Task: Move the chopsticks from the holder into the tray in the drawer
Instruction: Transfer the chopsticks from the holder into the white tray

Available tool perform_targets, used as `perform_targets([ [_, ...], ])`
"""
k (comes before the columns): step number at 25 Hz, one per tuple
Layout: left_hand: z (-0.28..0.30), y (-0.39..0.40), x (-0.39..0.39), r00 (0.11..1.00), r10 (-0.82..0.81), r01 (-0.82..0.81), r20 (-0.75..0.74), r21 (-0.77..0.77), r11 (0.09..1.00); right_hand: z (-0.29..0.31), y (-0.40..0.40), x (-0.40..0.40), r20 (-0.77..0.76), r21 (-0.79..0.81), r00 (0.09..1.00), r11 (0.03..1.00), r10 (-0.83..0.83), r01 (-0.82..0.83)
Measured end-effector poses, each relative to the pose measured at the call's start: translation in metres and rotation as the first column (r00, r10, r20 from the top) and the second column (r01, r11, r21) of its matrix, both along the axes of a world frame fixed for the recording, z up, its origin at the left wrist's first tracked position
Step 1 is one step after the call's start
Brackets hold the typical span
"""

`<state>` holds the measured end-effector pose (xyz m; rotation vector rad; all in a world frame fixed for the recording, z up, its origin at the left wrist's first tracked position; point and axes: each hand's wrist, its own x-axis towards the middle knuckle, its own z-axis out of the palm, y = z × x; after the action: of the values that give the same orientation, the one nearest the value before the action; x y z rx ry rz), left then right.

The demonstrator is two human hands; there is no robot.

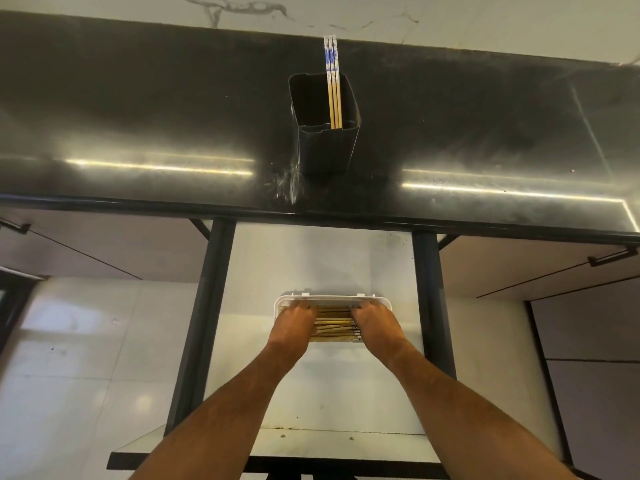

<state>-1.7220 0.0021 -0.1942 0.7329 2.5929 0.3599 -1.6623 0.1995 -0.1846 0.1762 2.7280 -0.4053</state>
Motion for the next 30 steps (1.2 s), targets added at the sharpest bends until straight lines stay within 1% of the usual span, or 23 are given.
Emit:
perform_targets([
  [3, 0.000, -0.002, 0.002, 1.000, -0.003, 0.003, 0.019, 0.012, 1.000, 0.000, -0.001, 0.001, -0.002, 0.005, 0.999, 0.999, 0.034, -0.034],
  [6, 0.000, 0.000, 0.001, 1.000, 0.008, -0.008, 0.017, 0.006, 1.000, -0.001, 0.000, 0.004, -0.003, -0.003, 0.998, 0.998, -0.059, 0.059],
  [9, -0.001, 0.001, 0.000, 1.000, 0.015, -0.015, 0.013, -0.007, 1.000, 0.000, 0.000, 0.006, 0.023, 0.027, 0.996, 0.996, -0.082, 0.082],
  [11, -0.004, 0.000, 0.000, 1.000, 0.022, -0.021, 0.014, -0.024, 0.999, -0.002, -0.003, 0.005, 0.038, 0.022, 0.995, 0.996, -0.092, 0.091],
  [13, -0.005, 0.000, 0.001, 1.000, 0.023, -0.022, 0.014, -0.037, 0.999, -0.004, -0.004, 0.003, 0.017, -0.014, 0.991, 0.991, -0.131, 0.131],
  [15, -0.005, 0.000, 0.002, 1.000, 0.024, -0.023, 0.008, -0.037, 0.999, -0.005, -0.003, 0.002, 0.025, -0.019, 0.993, 0.993, -0.114, 0.115],
  [17, -0.004, 0.002, 0.003, 1.000, 0.021, -0.022, -0.021, -0.031, 0.999, -0.007, -0.002, 0.004, -0.010, -0.002, 0.998, 0.998, -0.060, 0.060],
  [18, -0.003, 0.004, 0.004, 0.999, 0.029, -0.030, -0.040, -0.013, 0.999, -0.006, -0.003, 0.005, -0.056, 0.015, 0.998, 0.999, -0.029, 0.030],
  [20, -0.003, 0.006, 0.007, 0.996, 0.053, -0.050, -0.077, 0.040, 0.998, -0.005, -0.004, 0.007, -0.087, 0.061, 0.996, 0.998, -0.001, 0.006],
  [23, 0.000, 0.006, 0.010, 0.987, 0.023, -0.020, -0.156, 0.019, 1.000, 0.002, -0.007, 0.009, -0.118, 0.082, 0.993, 0.997, 0.010, 0.000],
  [26, 0.012, 0.003, 0.010, 0.984, -0.012, 0.014, -0.180, 0.007, 1.000, 0.016, -0.007, 0.011, -0.145, 0.100, 0.989, 0.995, 0.028, -0.013],
  [28, 0.025, 0.001, 0.008, 0.975, -0.041, 0.048, -0.220, 0.027, 0.998, 0.030, -0.007, 0.011, -0.161, 0.129, 0.986, 0.991, 0.040, -0.019],
  [30, 0.038, 0.001, 0.001, 0.964, -0.036, 0.060, -0.262, 0.085, 0.995, 0.045, -0.008, 0.006, -0.184, 0.148, 0.982, 0.989, 0.037, -0.010],
])
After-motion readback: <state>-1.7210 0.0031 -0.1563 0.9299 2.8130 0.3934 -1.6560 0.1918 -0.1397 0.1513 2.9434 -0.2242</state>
